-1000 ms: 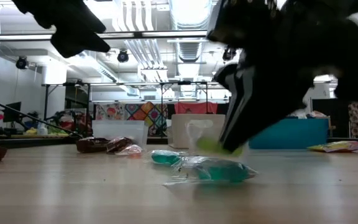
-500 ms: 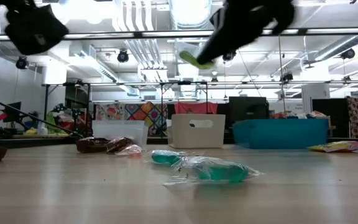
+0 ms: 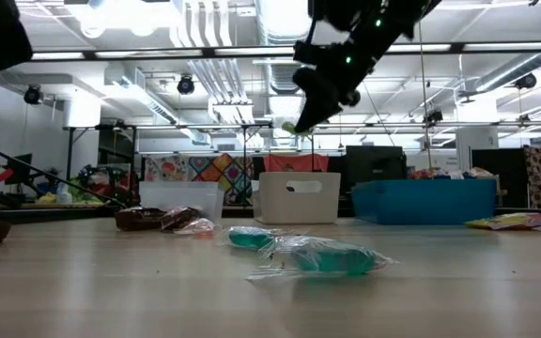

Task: Sort candy
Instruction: Put the bottom center green jelly candy into the white bin, then put the bottom left blue jelly candy into the white bin

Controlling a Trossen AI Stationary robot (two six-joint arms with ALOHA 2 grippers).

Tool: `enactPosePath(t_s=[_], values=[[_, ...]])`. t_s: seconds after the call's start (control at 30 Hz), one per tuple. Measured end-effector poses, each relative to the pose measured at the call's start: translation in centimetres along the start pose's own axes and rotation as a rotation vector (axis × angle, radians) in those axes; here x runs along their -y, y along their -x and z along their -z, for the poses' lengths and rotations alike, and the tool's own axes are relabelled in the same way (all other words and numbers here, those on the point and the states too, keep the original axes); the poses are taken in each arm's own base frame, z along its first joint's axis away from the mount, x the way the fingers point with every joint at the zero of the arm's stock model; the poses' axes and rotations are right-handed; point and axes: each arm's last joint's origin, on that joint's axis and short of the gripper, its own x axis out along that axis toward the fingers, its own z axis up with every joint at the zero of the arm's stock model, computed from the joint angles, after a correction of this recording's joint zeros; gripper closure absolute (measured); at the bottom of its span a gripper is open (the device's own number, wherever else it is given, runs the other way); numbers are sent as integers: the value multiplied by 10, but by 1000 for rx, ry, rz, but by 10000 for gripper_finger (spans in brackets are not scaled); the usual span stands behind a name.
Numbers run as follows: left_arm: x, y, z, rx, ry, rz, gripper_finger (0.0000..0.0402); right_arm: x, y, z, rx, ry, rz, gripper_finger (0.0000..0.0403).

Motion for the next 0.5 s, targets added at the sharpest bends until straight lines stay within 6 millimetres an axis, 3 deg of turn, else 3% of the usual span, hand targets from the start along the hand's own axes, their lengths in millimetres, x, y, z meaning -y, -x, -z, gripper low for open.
enactPosePath(t_s=[0.27, 0.5], values=[[2, 2, 3, 25, -5, -6, 222, 21, -25, 5, -27, -58, 18, 320], [2, 3, 5, 18, -11, -4, 222, 23, -26, 5, -22, -68, 23, 265]])
